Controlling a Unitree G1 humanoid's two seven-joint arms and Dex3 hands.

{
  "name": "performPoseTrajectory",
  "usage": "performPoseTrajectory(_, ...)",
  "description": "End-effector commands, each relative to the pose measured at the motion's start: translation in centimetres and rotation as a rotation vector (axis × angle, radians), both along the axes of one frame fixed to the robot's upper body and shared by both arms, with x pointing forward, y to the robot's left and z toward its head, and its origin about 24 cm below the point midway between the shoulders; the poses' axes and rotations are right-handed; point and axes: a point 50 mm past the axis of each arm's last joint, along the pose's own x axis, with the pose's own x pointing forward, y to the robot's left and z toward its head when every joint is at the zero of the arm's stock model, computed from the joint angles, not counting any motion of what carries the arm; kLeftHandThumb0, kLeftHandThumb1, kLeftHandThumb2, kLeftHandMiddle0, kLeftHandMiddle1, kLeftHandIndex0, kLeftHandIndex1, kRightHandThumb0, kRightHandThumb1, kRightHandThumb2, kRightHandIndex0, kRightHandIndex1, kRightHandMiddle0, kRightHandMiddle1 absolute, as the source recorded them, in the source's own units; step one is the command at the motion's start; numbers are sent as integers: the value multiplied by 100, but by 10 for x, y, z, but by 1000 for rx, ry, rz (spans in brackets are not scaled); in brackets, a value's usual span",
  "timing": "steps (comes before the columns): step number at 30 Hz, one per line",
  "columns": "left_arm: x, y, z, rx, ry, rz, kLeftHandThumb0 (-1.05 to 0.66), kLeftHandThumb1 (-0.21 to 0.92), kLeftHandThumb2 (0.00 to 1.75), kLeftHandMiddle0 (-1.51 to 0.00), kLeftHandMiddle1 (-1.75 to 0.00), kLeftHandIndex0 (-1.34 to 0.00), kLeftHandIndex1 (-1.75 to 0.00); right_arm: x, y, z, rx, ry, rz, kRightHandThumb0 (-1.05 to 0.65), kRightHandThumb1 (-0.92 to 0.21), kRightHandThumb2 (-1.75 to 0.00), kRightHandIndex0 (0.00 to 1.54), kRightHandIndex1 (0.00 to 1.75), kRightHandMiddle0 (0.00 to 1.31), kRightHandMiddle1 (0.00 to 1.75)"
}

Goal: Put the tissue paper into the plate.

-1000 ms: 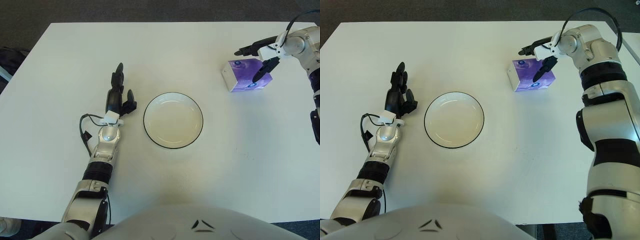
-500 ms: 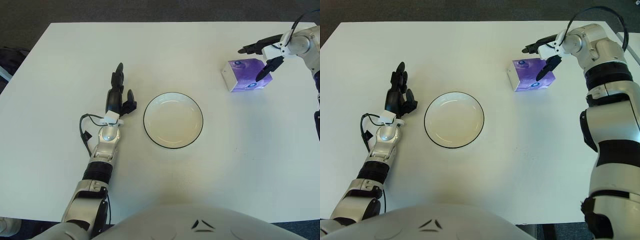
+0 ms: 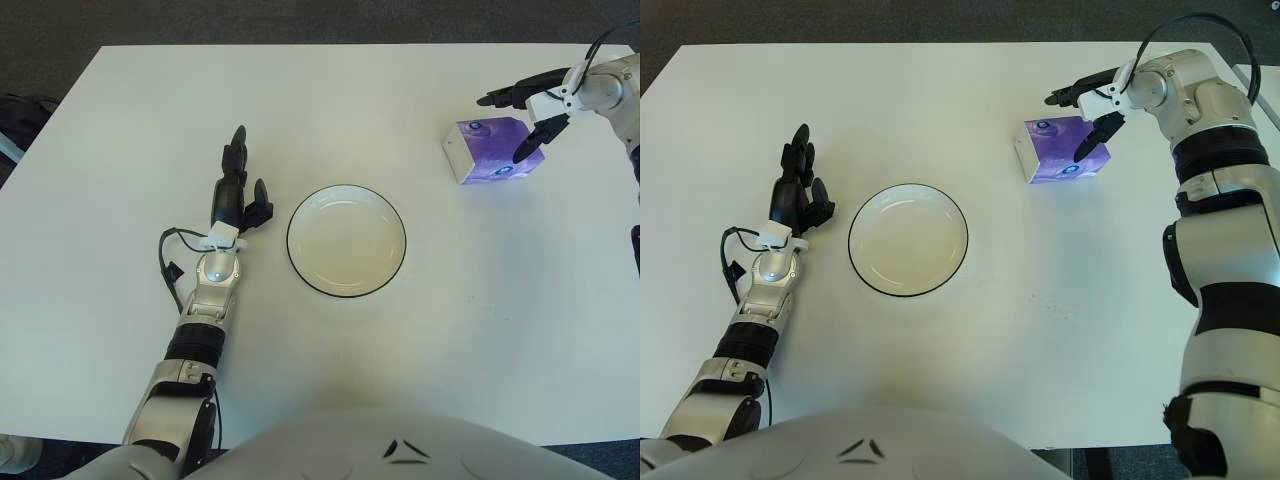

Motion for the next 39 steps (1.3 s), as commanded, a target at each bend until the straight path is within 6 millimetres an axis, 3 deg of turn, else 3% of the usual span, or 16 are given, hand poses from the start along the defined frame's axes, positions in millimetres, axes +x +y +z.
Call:
performPoseTrajectory(1, -57, 12, -91, 25, 376, 61, -78, 92, 94, -17, 0, 0, -33, -4, -9, -9, 3, -11, 5, -105, -87, -5, 0, 0, 0, 0)
performPoseTrajectory(21, -56, 13, -93, 42, 376, 71, -79, 92, 95, -18, 0, 0, -34, -2, -7, -51, 12, -88, 53, -105, -91, -6, 0, 0, 0, 0)
performPoseTrajectory(39, -57, 14, -92, 39, 369, 74, -78, 92, 96, -18, -1, 0, -32, -1, -3, -73, 10, -70, 51, -105, -90, -4, 0, 0, 0, 0)
